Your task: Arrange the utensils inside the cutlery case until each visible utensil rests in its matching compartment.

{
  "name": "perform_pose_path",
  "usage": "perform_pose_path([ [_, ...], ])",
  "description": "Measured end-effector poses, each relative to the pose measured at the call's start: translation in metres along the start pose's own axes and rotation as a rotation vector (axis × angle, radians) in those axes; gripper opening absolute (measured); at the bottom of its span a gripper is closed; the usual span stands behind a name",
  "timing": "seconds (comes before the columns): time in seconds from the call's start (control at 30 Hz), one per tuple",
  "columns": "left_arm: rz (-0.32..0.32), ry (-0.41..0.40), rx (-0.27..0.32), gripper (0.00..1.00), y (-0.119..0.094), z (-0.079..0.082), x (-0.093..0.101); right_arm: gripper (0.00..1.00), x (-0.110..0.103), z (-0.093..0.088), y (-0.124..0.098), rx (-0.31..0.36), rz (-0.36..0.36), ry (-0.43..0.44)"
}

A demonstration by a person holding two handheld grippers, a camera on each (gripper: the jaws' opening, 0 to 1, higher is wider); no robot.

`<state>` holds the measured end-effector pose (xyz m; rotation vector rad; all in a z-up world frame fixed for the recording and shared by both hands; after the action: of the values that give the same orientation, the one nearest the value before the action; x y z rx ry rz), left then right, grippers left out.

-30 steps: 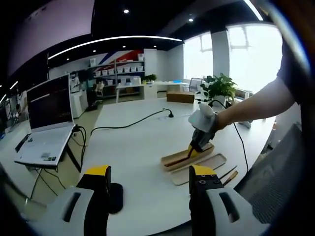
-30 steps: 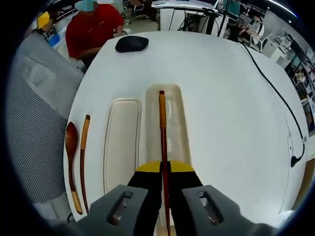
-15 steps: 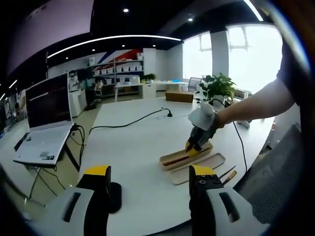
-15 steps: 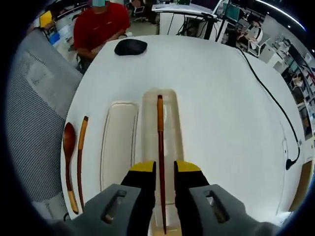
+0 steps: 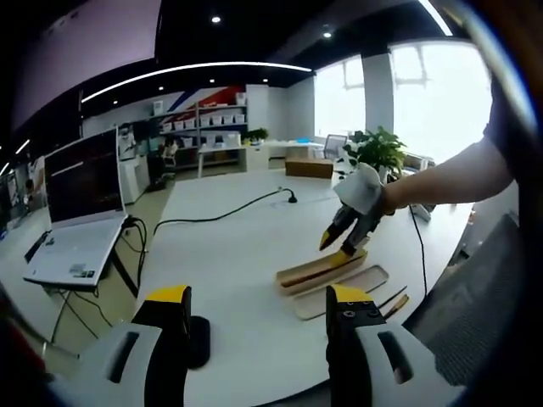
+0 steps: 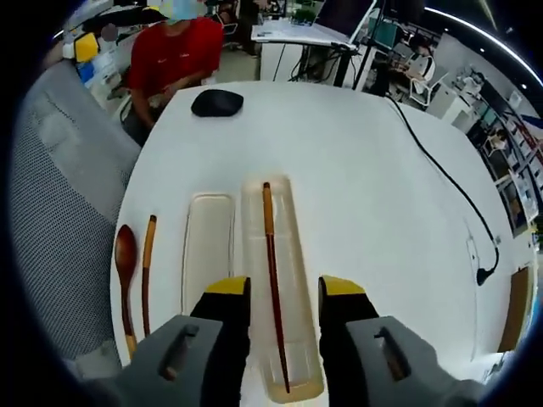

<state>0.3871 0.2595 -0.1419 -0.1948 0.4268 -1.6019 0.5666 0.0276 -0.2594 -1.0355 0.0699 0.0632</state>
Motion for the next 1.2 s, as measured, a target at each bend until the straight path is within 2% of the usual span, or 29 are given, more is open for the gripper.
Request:
perform_pose_path([
  [0.6,-0.009,-0.001,0.017,0.67,-0.002,0.003,0.003,0.38,-0.017,-0.012,-0.023,0.048,-0.052,0.047],
  [1.2,-0.022,-0.011,0.019,0.67,0.001,0.003,0.005,0.38,-0.043,-0.033,-0.038,0.075,-0.047,0.082],
])
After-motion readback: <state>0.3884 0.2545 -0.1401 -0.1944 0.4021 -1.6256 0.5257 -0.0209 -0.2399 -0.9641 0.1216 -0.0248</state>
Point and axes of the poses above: the point that each gripper's makers call its tool centre point, and the gripper's own axes: y roughly forward along the fingers, x roughly to its right, z roughly out of its top, the point moved 6 cm from there along -y, roughly backward along the fingers, and after that the axes turned 13 degrees about z, right-handed, at the moved point
